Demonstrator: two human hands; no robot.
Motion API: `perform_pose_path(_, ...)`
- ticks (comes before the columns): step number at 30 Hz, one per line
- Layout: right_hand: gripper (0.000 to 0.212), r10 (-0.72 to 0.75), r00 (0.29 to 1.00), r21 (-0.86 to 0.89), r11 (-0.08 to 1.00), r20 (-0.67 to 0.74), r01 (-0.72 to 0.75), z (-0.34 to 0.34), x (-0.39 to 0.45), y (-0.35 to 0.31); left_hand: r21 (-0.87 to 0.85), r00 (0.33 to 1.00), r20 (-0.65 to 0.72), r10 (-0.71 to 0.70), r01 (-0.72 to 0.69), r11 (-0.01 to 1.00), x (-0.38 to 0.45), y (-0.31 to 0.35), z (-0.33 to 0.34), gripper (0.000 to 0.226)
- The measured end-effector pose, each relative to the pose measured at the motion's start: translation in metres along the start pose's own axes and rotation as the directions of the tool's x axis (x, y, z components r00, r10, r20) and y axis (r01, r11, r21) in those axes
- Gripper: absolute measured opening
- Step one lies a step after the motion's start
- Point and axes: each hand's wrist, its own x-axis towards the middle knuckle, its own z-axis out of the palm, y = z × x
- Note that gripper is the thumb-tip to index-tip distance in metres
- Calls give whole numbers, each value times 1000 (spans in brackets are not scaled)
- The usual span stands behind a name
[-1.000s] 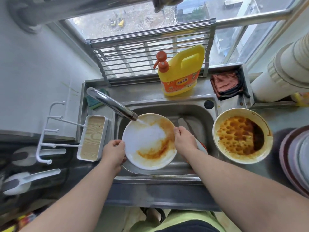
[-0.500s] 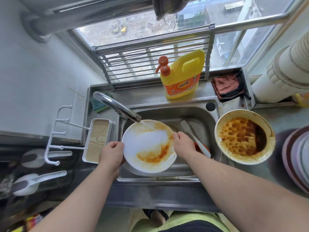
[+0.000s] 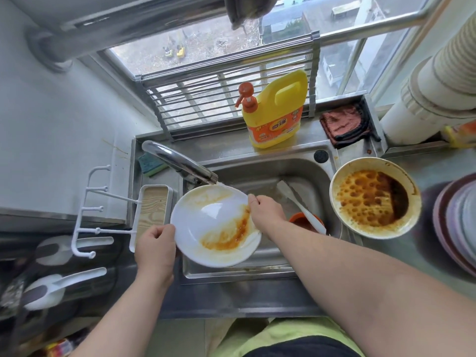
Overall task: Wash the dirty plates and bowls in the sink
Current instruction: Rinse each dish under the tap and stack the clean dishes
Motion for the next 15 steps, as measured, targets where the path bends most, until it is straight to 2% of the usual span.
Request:
perform_pose_path(7, 59, -5, 1000, 2, 1000, -6, 5, 5, 12, -24, -50, 999, -30, -18, 16, 999, 4, -7, -11, 14)
perform_pose_path(15, 49, -168, 984, -62, 984, -54, 165, -3, 19, -30, -93, 1000, 19, -8, 10, 996, 8, -14, -6, 16)
